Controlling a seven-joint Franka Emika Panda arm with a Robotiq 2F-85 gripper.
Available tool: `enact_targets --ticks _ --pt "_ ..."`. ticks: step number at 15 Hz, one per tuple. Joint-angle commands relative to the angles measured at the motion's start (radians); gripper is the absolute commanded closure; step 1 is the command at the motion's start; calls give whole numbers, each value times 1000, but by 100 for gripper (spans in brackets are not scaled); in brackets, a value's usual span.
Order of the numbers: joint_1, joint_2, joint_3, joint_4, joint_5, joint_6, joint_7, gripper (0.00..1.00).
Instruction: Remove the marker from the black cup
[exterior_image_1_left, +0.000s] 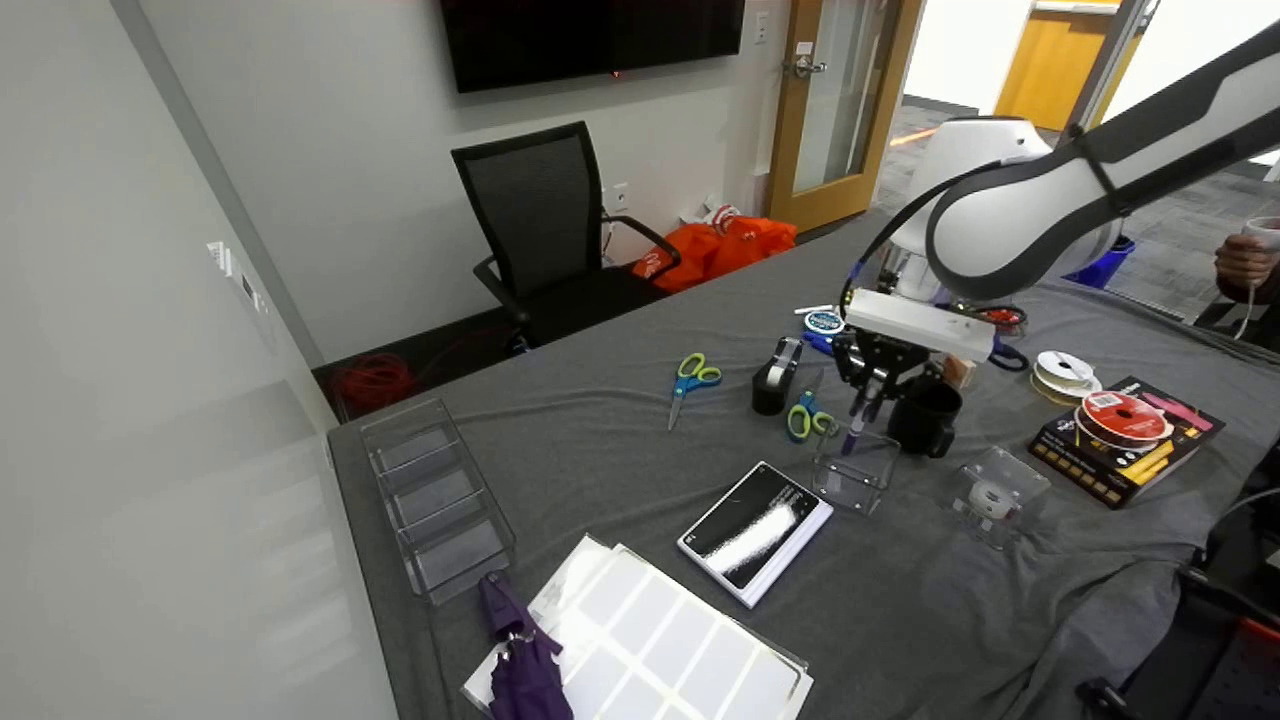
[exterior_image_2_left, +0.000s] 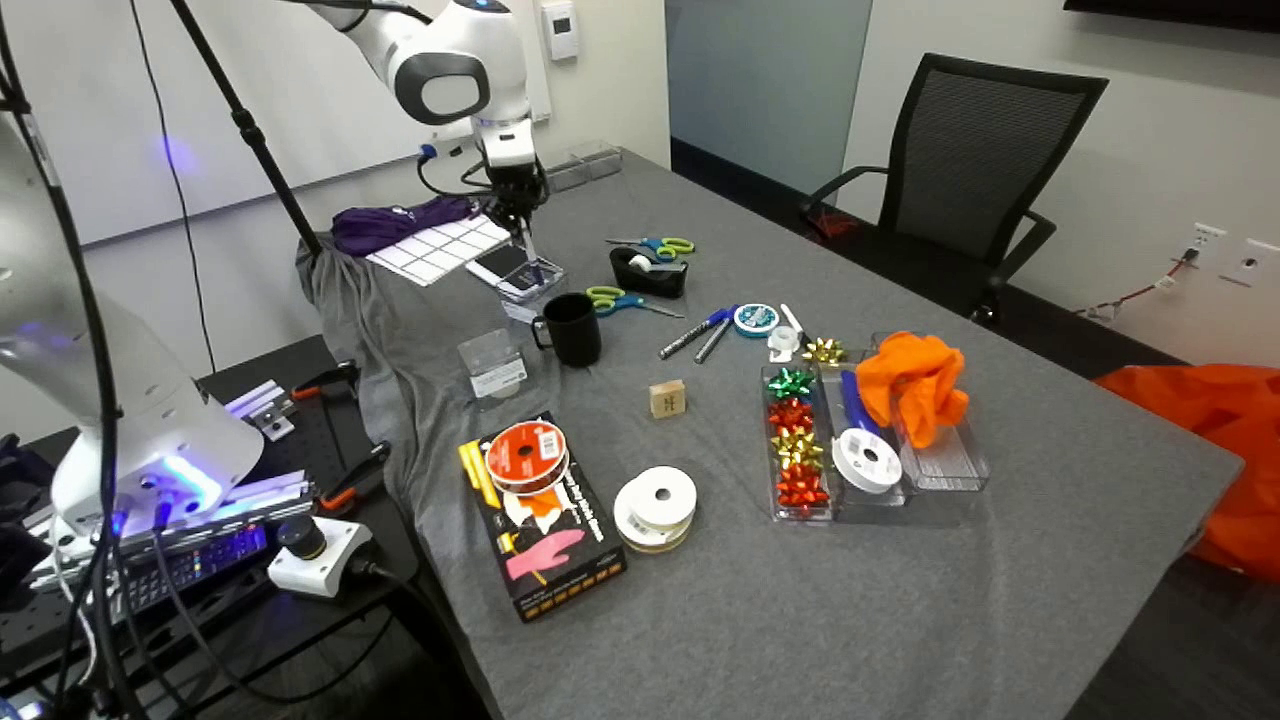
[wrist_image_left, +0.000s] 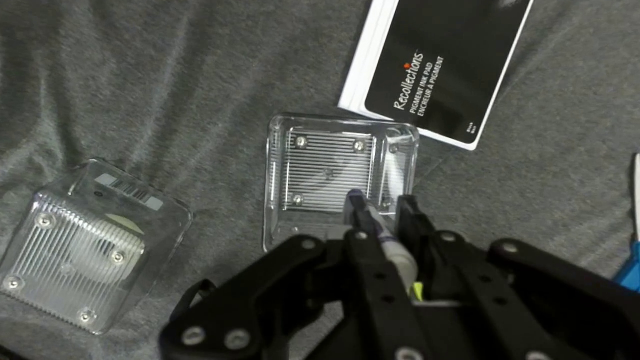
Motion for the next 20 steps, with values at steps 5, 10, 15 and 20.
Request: enact_targets --ticks 5,10,15,20 --pt "102 112 -101 83 -317 -112 265 41" --pt "84 59 -89 55 -336 -131 231 5" --pt "70 0 -84 20 -324 -110 192 0" --pt "38 -116 -83 -63 -320 -77 106 0"
